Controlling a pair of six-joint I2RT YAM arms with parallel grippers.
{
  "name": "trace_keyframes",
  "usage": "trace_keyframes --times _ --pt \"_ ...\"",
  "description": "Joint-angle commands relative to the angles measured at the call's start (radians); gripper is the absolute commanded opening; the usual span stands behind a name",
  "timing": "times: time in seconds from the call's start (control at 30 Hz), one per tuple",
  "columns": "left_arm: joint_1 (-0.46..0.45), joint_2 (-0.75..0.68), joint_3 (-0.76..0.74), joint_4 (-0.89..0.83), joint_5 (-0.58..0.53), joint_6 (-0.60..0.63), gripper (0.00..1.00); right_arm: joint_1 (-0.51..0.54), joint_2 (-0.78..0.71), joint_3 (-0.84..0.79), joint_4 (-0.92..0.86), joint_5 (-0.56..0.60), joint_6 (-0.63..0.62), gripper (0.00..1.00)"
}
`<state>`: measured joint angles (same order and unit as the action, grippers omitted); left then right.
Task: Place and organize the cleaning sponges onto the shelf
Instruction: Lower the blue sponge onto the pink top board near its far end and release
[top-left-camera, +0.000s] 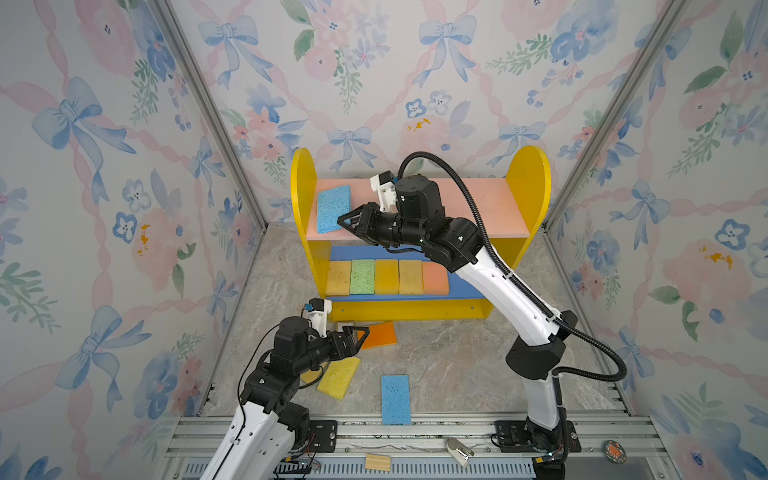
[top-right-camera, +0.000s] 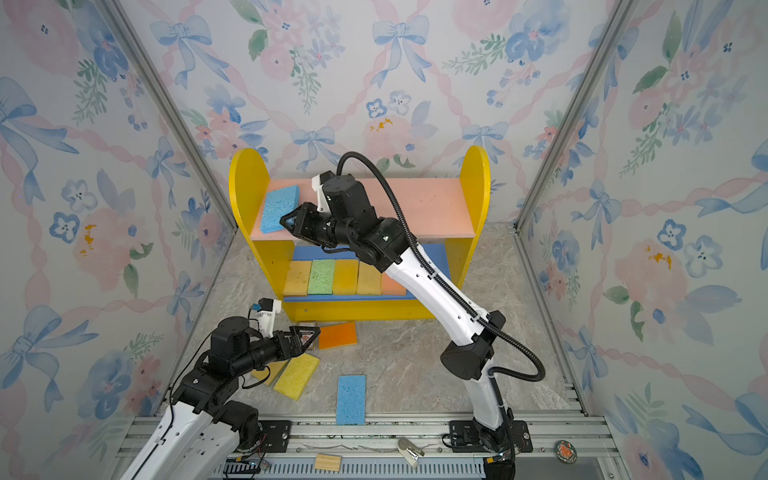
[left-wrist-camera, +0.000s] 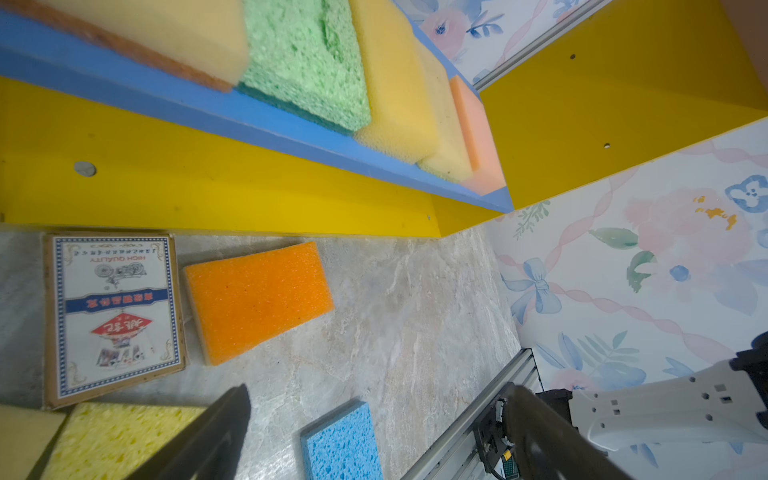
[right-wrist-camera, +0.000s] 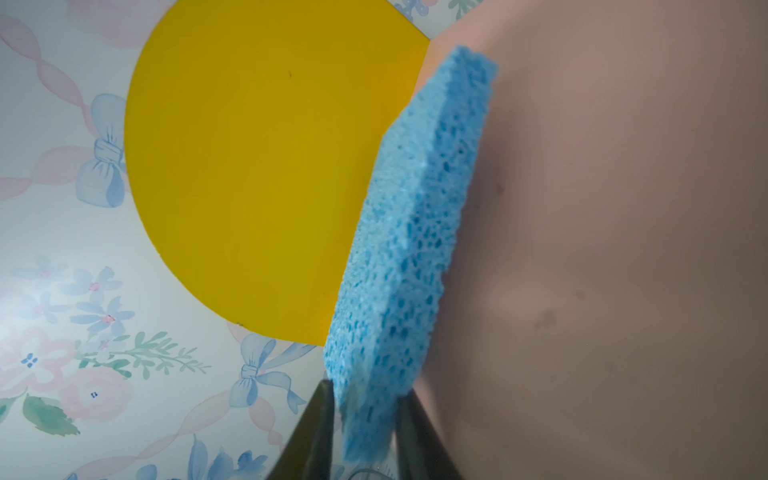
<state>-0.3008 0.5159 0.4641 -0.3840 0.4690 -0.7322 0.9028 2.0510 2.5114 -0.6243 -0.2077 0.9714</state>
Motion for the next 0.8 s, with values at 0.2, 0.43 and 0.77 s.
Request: trace_keyframes --times 0.2,0.43,0.77 --pt "0.006 -0.005 0.025 -0.019 0.017 0.030 0.98 0.018 -0.047 -0.045 -0.092 0.052 -0.096 0.53" --pt "0.010 -0.005 0.026 -0.019 0.017 0.033 0.98 0.044 -0.202 -0.252 -0.100 0.120 -0.130 0.59" --pt "0.024 -0.002 0.027 -0.019 0.025 0.037 0.98 0.045 -0.157 -0.179 -0.134 0.097 -0.161 0.47"
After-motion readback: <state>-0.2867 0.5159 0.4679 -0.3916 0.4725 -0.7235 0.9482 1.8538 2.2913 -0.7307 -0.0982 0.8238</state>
